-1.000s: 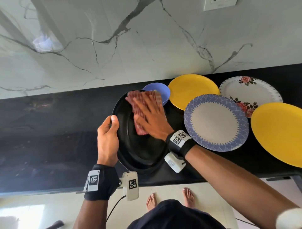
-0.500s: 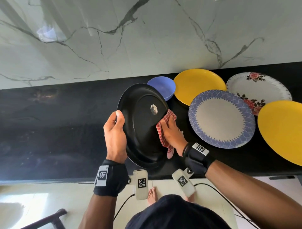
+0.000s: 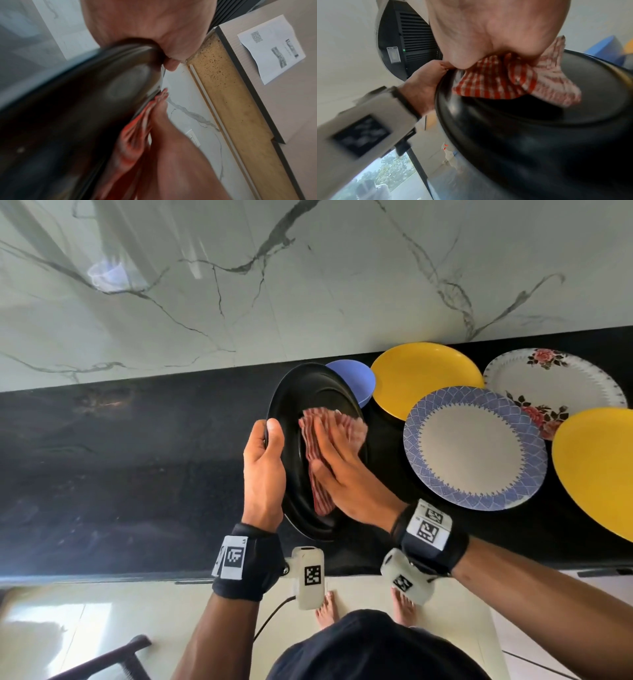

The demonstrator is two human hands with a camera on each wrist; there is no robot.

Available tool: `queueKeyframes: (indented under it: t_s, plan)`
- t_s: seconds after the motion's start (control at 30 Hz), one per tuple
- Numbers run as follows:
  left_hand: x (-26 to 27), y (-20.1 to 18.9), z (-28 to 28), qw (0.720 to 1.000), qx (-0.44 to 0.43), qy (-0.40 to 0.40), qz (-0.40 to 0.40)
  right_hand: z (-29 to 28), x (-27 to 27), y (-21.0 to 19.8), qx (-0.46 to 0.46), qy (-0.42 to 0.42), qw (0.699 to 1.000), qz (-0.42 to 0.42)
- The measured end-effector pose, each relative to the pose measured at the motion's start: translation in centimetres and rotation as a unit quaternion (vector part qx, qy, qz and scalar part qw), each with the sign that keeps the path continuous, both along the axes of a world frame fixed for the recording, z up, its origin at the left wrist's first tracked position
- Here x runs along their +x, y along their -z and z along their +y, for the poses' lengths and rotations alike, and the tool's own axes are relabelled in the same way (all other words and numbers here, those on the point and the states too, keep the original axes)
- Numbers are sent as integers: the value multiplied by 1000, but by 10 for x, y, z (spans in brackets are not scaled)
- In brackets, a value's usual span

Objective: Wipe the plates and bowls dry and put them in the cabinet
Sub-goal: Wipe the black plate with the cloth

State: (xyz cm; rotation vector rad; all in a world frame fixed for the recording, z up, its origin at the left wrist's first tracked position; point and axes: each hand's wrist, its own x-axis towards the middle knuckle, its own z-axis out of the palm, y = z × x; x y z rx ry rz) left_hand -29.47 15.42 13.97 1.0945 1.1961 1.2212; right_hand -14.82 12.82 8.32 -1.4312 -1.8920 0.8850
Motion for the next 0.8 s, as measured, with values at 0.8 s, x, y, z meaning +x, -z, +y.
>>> queueKeyframes:
  t_s: [0.8]
  plan:
    - [-11,19,3,998,-35,-58,-12,-56,54,97,284,-181,907,-253]
